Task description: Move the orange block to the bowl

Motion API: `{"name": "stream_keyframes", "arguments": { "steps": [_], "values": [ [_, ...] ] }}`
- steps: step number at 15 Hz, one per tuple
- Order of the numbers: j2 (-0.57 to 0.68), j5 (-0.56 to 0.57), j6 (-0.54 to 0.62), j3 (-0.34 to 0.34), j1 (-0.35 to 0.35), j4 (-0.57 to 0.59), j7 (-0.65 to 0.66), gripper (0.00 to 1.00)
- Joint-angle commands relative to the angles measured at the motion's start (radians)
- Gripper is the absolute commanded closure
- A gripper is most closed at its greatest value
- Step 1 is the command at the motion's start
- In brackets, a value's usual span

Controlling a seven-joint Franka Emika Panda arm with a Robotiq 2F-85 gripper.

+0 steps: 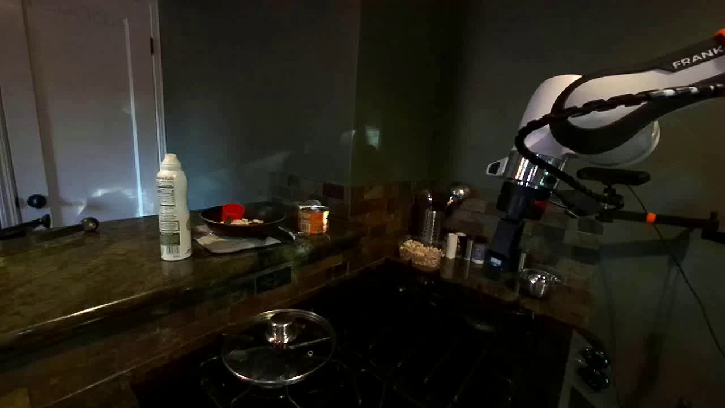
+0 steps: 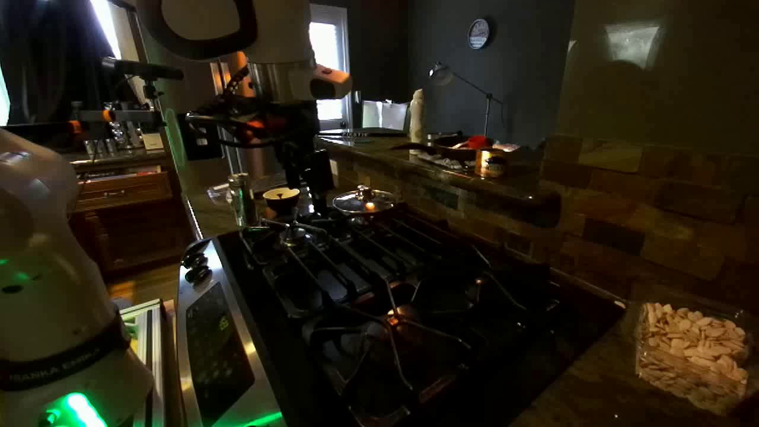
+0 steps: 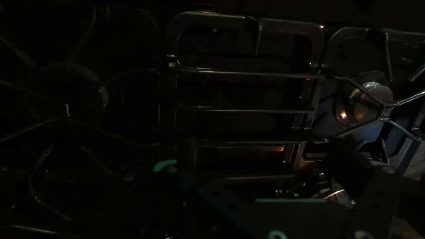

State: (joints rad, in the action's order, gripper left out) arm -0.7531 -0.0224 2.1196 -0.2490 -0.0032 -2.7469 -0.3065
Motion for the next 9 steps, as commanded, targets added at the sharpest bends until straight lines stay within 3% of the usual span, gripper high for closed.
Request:
{"name": "stream_keyframes", "arguments": {
  "steps": [1,8,9],
  "values": [
    [0.002,-0.011,-0.003,0.013,-0.014,0.002,-0.008,0.00],
    [0.008,0.002,0.003,0.015,-0.016,0.007,-0.017,0.00],
    [0.013,-0.013,0.060,0.008,0.004,0.021,-0.039,0.00]
  ]
}}
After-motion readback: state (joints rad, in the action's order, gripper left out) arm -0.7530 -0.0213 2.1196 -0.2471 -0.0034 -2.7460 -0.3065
